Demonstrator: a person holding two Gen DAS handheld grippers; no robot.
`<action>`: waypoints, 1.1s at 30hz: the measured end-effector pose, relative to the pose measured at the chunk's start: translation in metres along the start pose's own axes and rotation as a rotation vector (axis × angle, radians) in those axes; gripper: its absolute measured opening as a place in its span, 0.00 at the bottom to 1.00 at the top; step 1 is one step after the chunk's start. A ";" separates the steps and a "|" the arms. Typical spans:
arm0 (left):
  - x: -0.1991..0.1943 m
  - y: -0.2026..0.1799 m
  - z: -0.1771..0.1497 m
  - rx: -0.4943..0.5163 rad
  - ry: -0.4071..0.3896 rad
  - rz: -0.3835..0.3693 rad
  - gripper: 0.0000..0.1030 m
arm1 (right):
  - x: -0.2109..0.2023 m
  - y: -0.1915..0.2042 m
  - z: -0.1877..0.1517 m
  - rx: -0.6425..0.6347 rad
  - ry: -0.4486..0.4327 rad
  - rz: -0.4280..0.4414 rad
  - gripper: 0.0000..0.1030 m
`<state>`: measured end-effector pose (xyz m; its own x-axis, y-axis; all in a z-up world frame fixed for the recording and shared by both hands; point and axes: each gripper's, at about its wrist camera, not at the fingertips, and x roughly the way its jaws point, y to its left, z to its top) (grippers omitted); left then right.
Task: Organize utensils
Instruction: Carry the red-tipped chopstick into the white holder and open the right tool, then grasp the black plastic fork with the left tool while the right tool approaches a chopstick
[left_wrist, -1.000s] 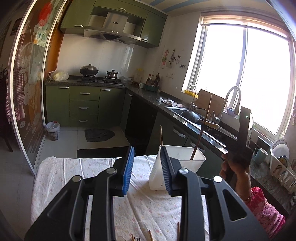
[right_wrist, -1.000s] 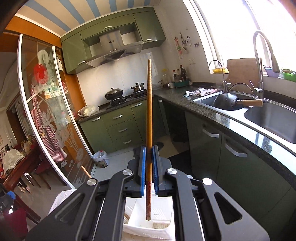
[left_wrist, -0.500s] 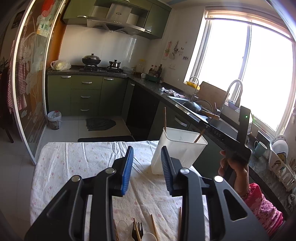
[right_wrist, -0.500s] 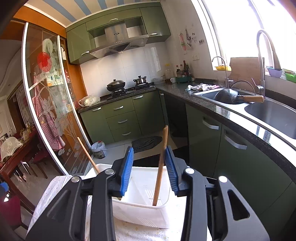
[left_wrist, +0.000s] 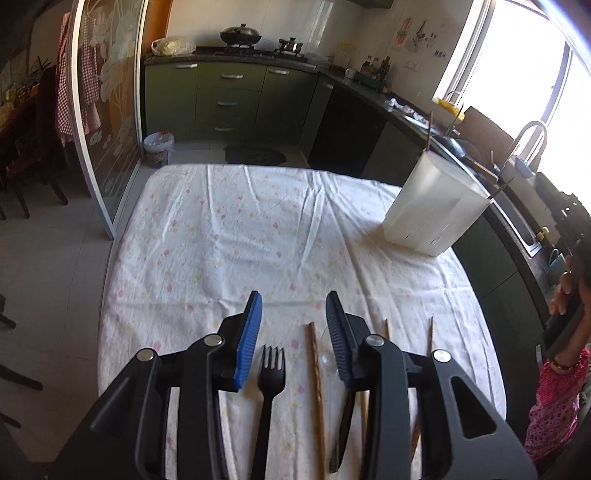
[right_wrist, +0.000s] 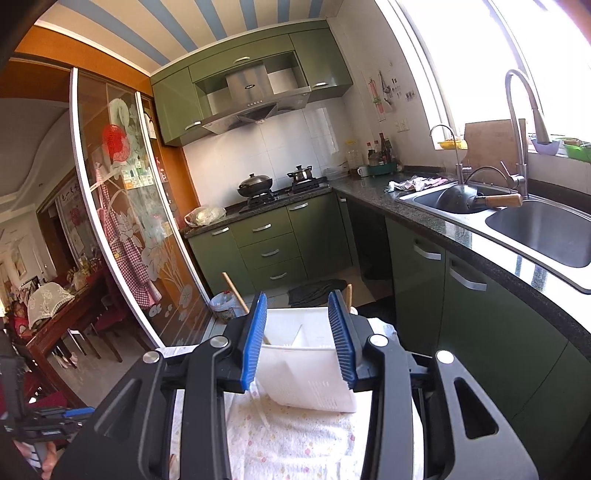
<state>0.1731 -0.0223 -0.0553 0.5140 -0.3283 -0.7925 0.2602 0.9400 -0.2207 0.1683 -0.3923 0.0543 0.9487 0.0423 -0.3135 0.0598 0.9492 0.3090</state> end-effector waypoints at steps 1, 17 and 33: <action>0.013 0.008 -0.006 -0.016 0.080 0.013 0.34 | -0.008 0.005 -0.003 -0.002 0.019 0.022 0.35; 0.071 -0.007 -0.037 0.089 0.434 0.105 0.54 | -0.058 0.021 -0.065 -0.028 0.298 0.083 0.54; 0.099 -0.034 -0.028 0.113 0.499 0.125 0.61 | -0.046 0.023 -0.075 -0.050 0.420 0.105 0.79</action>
<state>0.1923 -0.0838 -0.1418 0.1021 -0.1039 -0.9893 0.3225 0.9443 -0.0659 0.1027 -0.3493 0.0080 0.7391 0.2529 -0.6243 -0.0554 0.9465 0.3178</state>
